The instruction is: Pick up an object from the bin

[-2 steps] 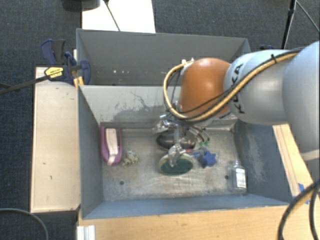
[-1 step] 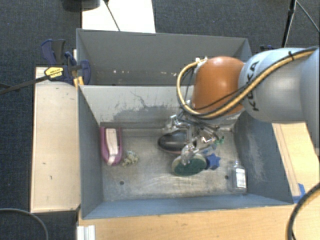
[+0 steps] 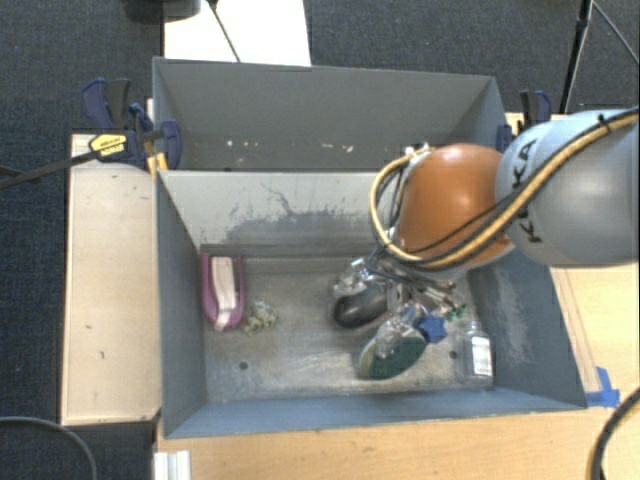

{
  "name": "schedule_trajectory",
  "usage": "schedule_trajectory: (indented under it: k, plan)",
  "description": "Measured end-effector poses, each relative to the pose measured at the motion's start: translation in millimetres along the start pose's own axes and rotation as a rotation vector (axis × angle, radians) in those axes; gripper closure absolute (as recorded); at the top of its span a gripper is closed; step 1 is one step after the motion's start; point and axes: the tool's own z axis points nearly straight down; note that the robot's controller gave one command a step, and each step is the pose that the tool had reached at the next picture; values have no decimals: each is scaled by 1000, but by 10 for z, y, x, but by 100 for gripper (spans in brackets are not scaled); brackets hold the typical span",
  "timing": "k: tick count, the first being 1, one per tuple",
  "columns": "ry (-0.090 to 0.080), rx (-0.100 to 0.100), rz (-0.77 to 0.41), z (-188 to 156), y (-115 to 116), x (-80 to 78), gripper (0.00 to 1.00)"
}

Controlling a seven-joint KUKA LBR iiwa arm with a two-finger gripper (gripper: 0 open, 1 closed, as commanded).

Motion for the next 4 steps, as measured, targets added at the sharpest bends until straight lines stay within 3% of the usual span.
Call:
schedule_trajectory:
  k: [1, 2, 3, 4]
  plan:
    - [0, -7, -57, 311, -191, 402, 0]
    - [0, -3, -60, 278, -168, 376, 0]
    - [16, -3, -55, 270, -192, 410, 100]
    - [-3, 2, -51, 67, -193, 399, 100]
